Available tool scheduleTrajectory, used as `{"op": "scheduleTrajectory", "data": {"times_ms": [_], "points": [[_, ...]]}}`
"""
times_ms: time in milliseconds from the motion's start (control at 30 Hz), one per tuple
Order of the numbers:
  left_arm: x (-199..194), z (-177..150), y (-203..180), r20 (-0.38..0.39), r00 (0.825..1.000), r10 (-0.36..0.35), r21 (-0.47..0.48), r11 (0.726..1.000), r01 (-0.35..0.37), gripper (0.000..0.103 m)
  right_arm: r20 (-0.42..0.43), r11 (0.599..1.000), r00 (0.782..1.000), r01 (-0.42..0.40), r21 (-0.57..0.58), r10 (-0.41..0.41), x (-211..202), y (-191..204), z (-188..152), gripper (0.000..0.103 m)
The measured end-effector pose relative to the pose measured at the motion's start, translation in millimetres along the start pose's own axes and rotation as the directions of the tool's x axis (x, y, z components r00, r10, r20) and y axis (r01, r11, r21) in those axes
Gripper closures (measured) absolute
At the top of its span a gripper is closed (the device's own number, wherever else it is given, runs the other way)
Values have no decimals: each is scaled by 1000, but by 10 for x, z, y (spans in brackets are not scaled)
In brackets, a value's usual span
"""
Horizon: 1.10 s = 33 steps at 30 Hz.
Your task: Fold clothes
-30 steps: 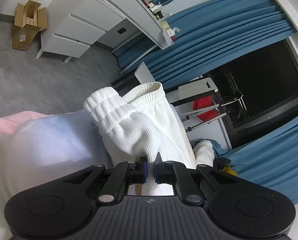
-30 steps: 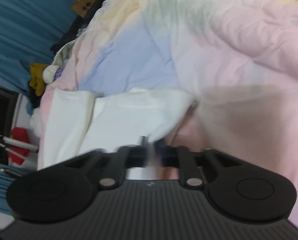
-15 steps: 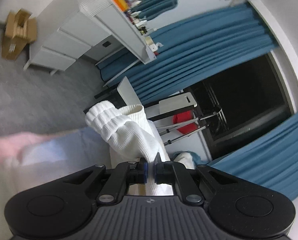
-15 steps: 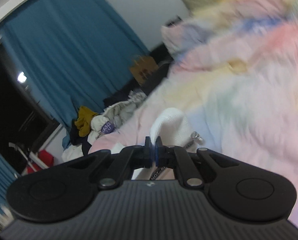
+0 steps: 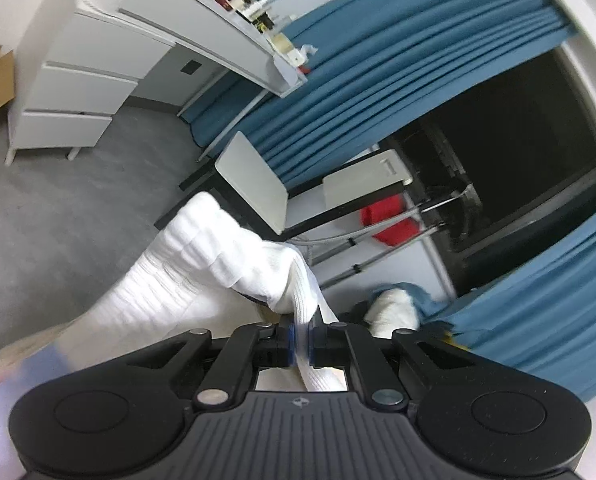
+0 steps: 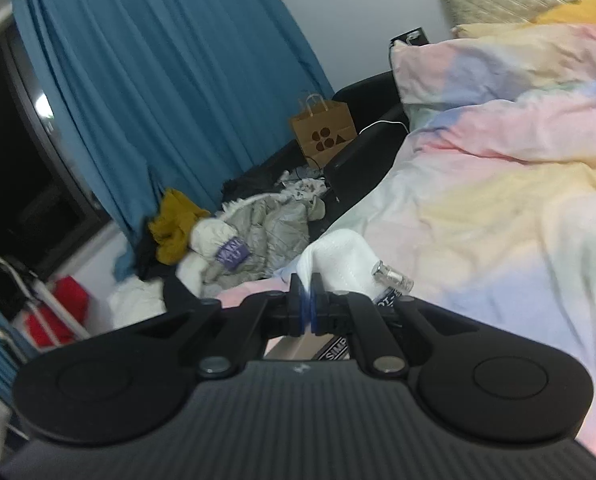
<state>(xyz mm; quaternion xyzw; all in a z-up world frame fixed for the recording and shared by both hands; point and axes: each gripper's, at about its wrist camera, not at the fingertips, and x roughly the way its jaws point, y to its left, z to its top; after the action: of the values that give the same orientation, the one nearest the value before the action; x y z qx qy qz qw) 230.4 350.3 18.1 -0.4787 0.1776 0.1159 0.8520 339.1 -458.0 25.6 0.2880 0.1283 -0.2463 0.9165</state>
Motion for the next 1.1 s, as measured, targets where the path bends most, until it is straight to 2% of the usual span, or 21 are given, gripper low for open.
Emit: {"op": "scheduleTrajectory", "data": {"times_ms": [100,267,400,500,533,567,700,733,767,833,867,900,933,1000,1067,1100], "points": [[654,20,-191,-25,999,44,31,999,-43,97,-16,993,998,56,-106,-58,610,224,-207,98],[1721,-31,-337,-97,985,139,94,987,-130,96,-61,978,989,123,-171,-135,1497,277,-606,98],[2335,-122,-201,-144,970,196,107,978,-181,95,-69,967,987,126,-223,-144,1848,298,-844,97],[2638,-144,-76,-196,957,216,109,974,-198,92,-87,961,986,119,-251,-145,2033,285,-969,93],[2643,-129,-59,-198,959,203,108,977,-184,91,-89,960,987,110,-256,-137,2027,277,-977,92],[2629,-116,-41,-199,962,187,106,980,-168,85,-94,959,987,99,-264,-128,1999,271,-965,91],[2320,-83,-8,-192,974,117,121,988,-95,56,-162,980,986,8,-201,-41,1820,136,-807,86],[2196,-87,-3,-184,978,99,118,990,-78,53,-156,986,987,-4,-168,-23,1704,79,-765,78],[2051,-92,20,-175,982,72,111,992,-53,47,-137,992,991,-9,-125,-8,1547,-10,-730,64],[1752,-159,93,-141,990,24,97,995,-10,39,-113,1000,993,-23,-21,20,1235,-203,-703,46],[1600,-208,137,-121,993,2,89,996,9,35,-116,998,992,-43,37,47,1089,-328,-703,43],[1448,-257,181,-100,995,-20,83,996,28,28,-117,993,990,-62,96,73,945,-454,-703,43],[1308,-314,235,-82,996,-34,72,997,40,26,-124,985,988,-72,160,92,820,-602,-720,43],[1065,-490,410,-63,998,-28,1,1000,28,26,-133,955,985,-69,288,111,570,-908,-764,43],[842,-664,613,-53,996,-73,-99,993,68,24,-125,918,983,-79,390,137,330,-1183,-833,42],[776,-744,675,-64,995,-72,-141,988,62,23,-141,910,979,-76,409,145,254,-1266,-862,42]]}}
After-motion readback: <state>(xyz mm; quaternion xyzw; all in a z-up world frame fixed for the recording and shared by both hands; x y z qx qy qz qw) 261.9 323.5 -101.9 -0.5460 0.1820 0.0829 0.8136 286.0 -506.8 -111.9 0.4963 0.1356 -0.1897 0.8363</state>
